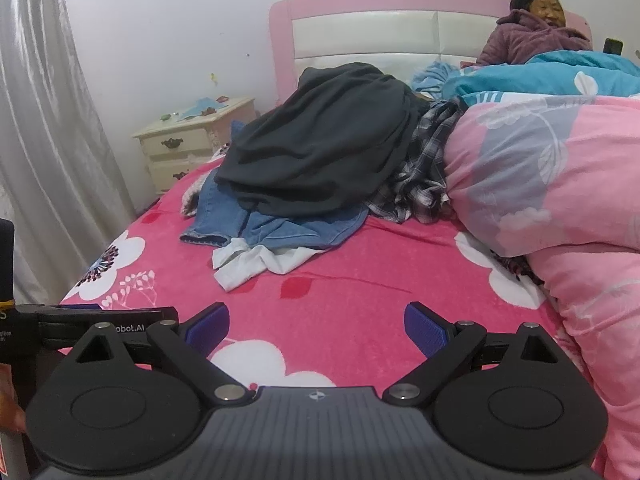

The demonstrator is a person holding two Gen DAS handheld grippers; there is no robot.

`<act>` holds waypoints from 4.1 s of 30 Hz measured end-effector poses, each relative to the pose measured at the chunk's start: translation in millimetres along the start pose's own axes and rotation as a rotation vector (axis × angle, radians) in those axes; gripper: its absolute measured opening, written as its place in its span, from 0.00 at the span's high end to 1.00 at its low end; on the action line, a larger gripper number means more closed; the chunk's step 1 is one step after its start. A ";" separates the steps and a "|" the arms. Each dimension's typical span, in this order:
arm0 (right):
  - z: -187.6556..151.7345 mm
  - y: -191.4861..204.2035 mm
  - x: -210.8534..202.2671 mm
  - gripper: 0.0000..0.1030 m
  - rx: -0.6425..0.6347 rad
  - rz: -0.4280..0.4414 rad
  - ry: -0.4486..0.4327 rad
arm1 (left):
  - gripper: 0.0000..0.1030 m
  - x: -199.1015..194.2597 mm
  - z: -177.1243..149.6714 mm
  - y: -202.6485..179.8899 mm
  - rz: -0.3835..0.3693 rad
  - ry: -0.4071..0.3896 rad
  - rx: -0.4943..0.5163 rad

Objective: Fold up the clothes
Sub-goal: 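Move both grippers open toward the pile of clothes on the bed, then grasp the dark grey trousers with both grippers from the pile, then lift the dark grey trousers with both grippers and lay them on the bedspread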

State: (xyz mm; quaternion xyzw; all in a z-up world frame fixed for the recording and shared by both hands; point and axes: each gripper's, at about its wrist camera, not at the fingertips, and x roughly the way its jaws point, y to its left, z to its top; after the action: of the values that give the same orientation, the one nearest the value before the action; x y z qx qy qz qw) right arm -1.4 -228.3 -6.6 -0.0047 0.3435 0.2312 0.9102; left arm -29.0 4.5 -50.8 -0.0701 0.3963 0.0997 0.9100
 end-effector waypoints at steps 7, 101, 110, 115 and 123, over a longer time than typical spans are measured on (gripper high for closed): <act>-0.2 4.0 2.6 0.06 -0.005 -0.001 0.004 | 0.00 0.9 0.3 2.6 0.002 -0.005 0.003; 109.2 -40.8 82.1 0.97 -0.031 0.606 -0.160 | 0.84 57.9 87.0 -41.7 -0.568 -0.185 0.307; 106.7 -43.0 -21.3 0.97 0.007 0.665 -0.114 | 0.85 -45.1 59.1 -22.5 -0.806 -0.177 0.314; 87.9 -37.9 -96.8 0.97 0.045 0.701 -0.142 | 0.84 -111.0 34.1 -11.7 -0.949 -0.192 0.352; 71.4 -29.4 -143.4 0.97 0.100 0.756 -0.195 | 0.84 -139.2 35.9 -4.5 -1.036 -0.104 0.316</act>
State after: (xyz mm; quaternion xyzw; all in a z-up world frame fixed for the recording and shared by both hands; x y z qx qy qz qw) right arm -38.7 -302.5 133.5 0.1887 0.2438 0.5325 0.7883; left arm -95.3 -10.0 76.0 -0.1136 0.2747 -0.4191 0.8579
